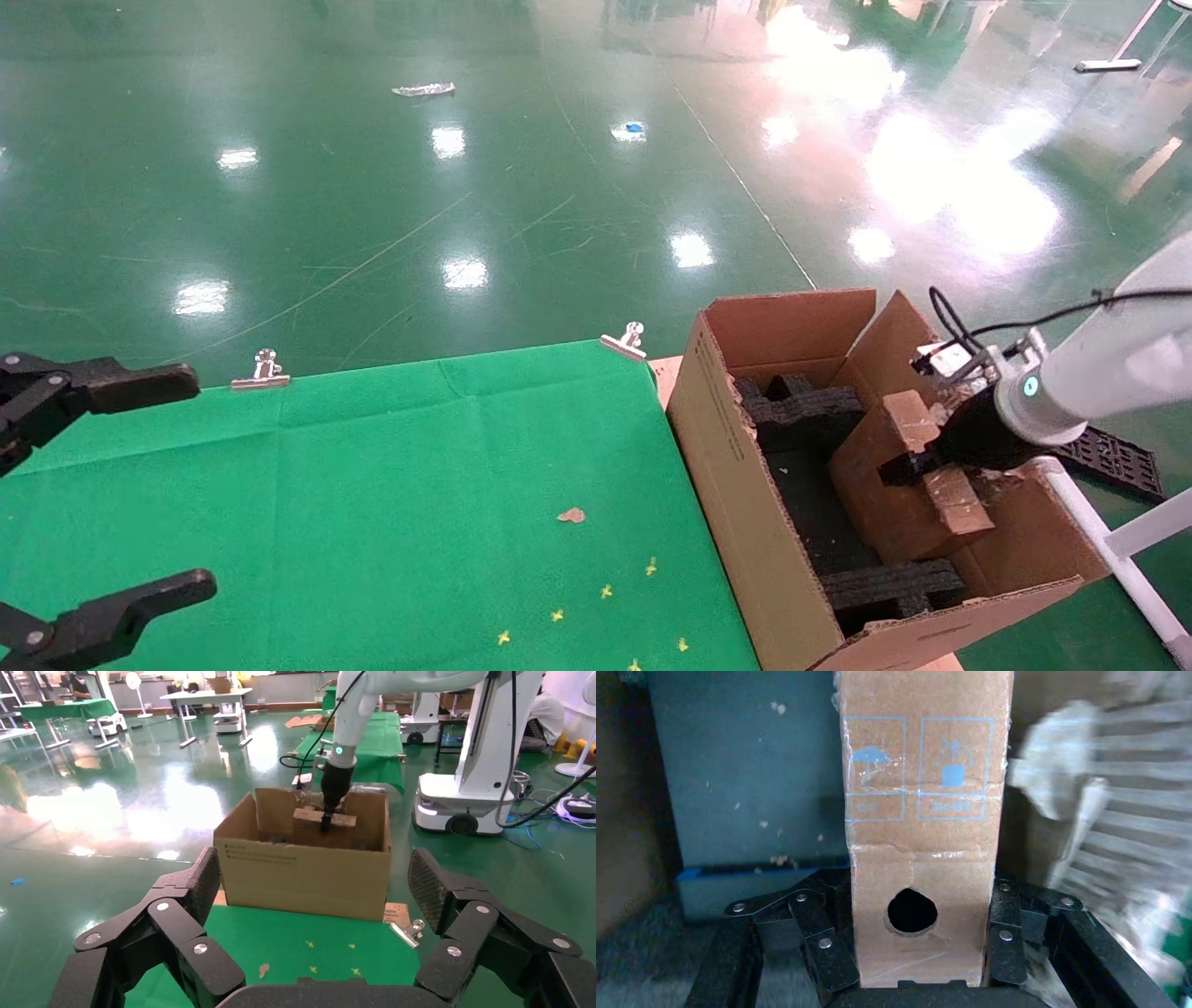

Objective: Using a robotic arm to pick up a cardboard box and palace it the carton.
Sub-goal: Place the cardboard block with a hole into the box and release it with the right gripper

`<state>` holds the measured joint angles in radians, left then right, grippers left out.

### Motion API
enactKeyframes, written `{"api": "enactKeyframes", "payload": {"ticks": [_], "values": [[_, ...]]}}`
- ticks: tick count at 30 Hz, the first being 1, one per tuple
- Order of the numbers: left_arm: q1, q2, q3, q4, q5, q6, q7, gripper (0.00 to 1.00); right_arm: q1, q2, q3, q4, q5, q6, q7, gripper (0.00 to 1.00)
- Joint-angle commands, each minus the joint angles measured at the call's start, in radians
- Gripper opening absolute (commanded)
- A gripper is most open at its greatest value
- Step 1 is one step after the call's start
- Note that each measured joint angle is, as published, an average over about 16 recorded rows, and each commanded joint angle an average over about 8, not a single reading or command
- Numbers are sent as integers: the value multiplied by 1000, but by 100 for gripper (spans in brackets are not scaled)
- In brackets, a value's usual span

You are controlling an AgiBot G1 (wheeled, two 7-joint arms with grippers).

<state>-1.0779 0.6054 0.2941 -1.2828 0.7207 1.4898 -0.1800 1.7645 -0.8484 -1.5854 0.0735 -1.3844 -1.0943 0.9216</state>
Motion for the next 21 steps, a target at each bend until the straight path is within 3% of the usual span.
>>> {"api": "enactKeyframes", "payload": {"ticks": [1,7,8,21], "values": [[0,0,0,0,0,0,0,100,-34,4,17,-4,24,42,-15,17],[0,0,0,0,0,0,0,100,-45,21,34,-10,49,65,-59,92],[0,0,1,0,0,0,0,100,-43,22,35,-12,50,63,-62,100],[0,-1,1,0,-1,-1,1,100,-24,9,26,-41,37,30,-73,100]]}}
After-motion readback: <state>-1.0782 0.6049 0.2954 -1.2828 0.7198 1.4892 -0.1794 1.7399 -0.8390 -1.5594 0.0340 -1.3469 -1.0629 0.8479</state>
